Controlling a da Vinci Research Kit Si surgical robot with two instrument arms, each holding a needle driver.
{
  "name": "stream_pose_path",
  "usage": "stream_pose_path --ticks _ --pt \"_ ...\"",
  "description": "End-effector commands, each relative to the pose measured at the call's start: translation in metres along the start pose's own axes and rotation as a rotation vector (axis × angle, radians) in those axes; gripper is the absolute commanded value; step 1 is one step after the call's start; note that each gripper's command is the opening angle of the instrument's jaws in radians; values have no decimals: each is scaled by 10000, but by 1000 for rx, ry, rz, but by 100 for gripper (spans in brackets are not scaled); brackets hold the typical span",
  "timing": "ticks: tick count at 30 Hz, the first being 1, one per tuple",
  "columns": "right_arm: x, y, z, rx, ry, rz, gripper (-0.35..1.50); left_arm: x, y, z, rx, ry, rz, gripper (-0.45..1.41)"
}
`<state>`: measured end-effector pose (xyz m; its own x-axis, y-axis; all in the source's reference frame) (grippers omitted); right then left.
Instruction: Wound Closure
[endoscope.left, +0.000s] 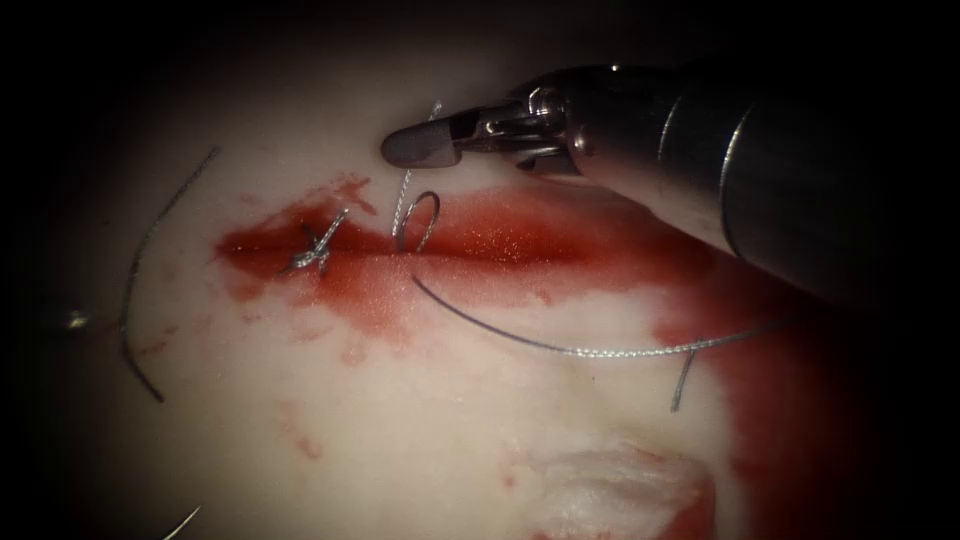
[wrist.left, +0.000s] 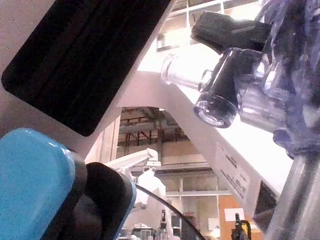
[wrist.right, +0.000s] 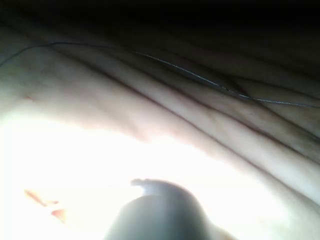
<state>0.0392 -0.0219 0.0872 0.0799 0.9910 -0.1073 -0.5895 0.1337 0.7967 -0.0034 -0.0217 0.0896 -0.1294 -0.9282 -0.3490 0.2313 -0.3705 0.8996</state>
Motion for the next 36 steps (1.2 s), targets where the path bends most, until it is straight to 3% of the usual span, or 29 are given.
stream_pose_path --ticks 1,3,7,13,18,25,36 --pt "12 -2 15 -3 11 -6 56 -9 -8 5 5 1 6 -45" --pt "10 1 19 -1 17 -12 -35 -8 -9 5 5 0 5 -45" --pt "10 2 19 2 23 -6 -35 -8 -10 5 5 0 4 -45" --pt "30 5 1 62 61 -19 -35 -7 -11 5 6 6 2 -45" --pt "62 10 -30 3 143 -65 -35 -7 -12 6 7 9 6 -45" --pt "87 13 -60 6 231 -73 -35 -6 -13 5 7 9 5 -45" --pt "111 12 -98 -33 307 -92 -35 -6 -14 6 7 8 5 -45"
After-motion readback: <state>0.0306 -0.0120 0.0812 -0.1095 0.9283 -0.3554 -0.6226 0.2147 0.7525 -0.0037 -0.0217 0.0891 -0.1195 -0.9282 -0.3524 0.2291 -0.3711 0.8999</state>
